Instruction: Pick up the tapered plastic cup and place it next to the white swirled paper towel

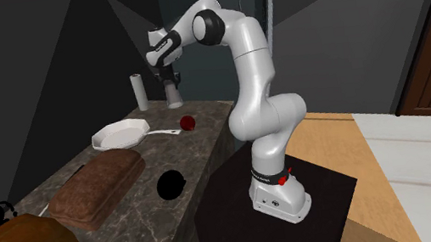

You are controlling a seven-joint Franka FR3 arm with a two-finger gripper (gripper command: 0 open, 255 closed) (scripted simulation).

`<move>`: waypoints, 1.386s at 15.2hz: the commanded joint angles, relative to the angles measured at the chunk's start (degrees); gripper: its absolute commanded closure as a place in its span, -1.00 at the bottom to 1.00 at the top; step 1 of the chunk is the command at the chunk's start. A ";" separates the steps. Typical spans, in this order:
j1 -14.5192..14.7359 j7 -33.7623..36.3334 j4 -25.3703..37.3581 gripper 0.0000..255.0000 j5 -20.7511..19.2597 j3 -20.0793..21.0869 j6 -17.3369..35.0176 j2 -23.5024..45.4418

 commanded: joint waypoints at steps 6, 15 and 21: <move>0.31 1.34 -2.44 1.00 -1.35 -0.67 4.15 2.17; 0.74 2.74 -3.95 1.00 -2.83 -1.53 7.90 4.55; 0.71 2.84 -4.22 -1.00 -3.01 -1.61 8.40 4.77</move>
